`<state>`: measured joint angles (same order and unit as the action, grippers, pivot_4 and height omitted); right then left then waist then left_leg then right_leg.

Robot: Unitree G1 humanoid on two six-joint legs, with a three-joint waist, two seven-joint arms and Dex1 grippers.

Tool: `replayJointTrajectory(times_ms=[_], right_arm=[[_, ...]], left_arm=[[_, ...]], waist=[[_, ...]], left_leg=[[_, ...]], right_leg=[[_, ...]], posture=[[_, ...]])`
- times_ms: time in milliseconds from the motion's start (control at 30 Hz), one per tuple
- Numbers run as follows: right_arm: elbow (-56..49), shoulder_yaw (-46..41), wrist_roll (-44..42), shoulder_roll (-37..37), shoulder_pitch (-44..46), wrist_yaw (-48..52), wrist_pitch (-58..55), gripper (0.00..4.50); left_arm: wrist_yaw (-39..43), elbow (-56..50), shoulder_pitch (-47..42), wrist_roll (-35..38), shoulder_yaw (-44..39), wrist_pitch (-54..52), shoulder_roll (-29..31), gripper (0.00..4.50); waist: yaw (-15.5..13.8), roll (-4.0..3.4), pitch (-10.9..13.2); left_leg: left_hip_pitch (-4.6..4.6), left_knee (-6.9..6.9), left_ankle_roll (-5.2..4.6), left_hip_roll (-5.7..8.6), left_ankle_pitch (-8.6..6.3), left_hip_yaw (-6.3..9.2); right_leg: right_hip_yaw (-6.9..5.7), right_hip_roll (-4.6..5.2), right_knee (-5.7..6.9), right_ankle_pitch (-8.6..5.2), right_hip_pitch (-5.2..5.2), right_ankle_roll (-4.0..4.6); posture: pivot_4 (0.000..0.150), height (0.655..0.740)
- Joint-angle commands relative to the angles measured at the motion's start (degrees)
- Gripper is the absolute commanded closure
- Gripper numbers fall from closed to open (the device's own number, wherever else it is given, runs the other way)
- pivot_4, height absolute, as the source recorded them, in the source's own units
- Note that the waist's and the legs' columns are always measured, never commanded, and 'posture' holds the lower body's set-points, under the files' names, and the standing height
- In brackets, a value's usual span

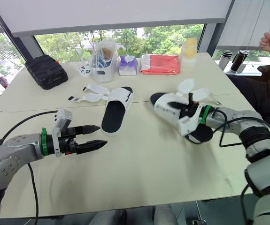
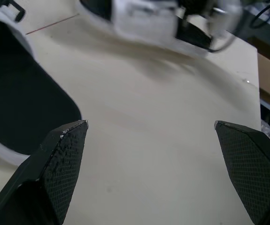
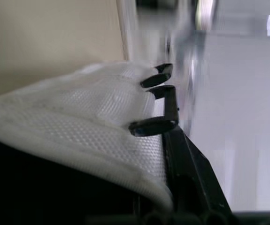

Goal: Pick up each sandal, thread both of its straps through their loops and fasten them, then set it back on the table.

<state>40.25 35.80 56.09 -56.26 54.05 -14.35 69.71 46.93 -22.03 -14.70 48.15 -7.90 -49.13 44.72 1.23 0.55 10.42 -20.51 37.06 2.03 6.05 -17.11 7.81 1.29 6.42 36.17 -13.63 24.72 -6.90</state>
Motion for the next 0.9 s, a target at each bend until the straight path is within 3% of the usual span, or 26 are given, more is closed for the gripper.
replayJointTrajectory(times_ms=[33, 500, 600, 767, 800, 833, 900], right_arm=[[-5.2, -1.9, 1.1, -1.5, 0.3, -0.7, 8.6, 4.43], [-8.7, -4.3, 6.0, 4.0, -3.8, -0.6, 17.1, 4.43], [-6.6, -4.2, 4.8, 4.5, -3.1, 0.5, 17.6, 3.45], [-6.2, -5.6, 4.0, 3.9, -4.4, 1.4, 18.0, 0.99], [-7.1, -6.8, 3.7, 3.5, -5.3, 1.2, 17.3, 0.31], [-7.6, -7.6, 3.4, 3.1, -5.9, 1.3, 16.6, 0.05], [-8.0, -9.3, 2.6, 1.8, -7.1, 2.0, 15.2, 0.05]], left_arm=[[1.5, 0.2, -1.1, -0.4, -0.4, 1.1, 0.4, 0.0], [-0.4, -3.9, 1.9, 0.3, 1.7, -0.4, -3.2, 0.0], [0.3, -3.8, 1.6, 0.1, 2.7, -0.2, -3.4, 0.0], [4.9, 1.3, -0.5, -5.1, 9.1, 4.1, -4.4, 0.0], [6.3, 2.8, -1.2, -6.7, 10.7, 5.6, -4.5, 0.0], [7.4, 4.1, -1.9, -8.0, 11.9, 6.7, -4.5, 0.0], [9.8, 6.5, -3.4, -10.7, 14.1, 9.5, -4.4, 0.0]], waist=[[0.1, 0.0, 0.0], [-0.1, 0.01, 0.0], [-0.1, 0.01, 0.0], [-0.1, 0.0, 0.0], [-0.1, 0.0, 0.0], [-0.1, 0.01, 0.0], [-0.2, 0.0, 0.0]], left_leg=[[0.02, 0.01, 0.0, 0.0, 0.0, -0.03], [0.05, 0.06, 0.0, -0.09, 0.0, -0.06], [0.07, 0.08, 0.0, -0.07, 0.0, -0.07], [0.12, 0.07, 0.0, -0.09, 0.0, -0.11], [0.12, 0.07, 0.0, -0.08, 0.0, -0.1], [0.11, 0.07, 0.0, -0.08, 0.0, -0.11], [0.1, 0.07, 0.0, -0.07, 0.0, -0.1]], right_leg=[[0.04, 0.0, 0.0, 0.0, 0.0, -0.01], [0.14, -0.07, 0.03, 0.01, -0.02, 0.0], [0.15, -0.09, 0.03, 0.01, -0.03, 0.0], [0.17, -0.16, 0.03, 0.02, -0.06, 0.02], [0.17, -0.18, 0.03, 0.02, -0.06, 0.03], [0.18, -0.19, 0.02, 0.03, -0.06, 0.03], [0.18, -0.21, 0.02, 0.03, -0.06, 0.04]], posture=[[0.15, 0.74], [0.15, 0.74], [0.15, 0.74], [0.15, 0.74], [0.15, 0.74], [0.15, 0.74], [0.15, 0.74]])
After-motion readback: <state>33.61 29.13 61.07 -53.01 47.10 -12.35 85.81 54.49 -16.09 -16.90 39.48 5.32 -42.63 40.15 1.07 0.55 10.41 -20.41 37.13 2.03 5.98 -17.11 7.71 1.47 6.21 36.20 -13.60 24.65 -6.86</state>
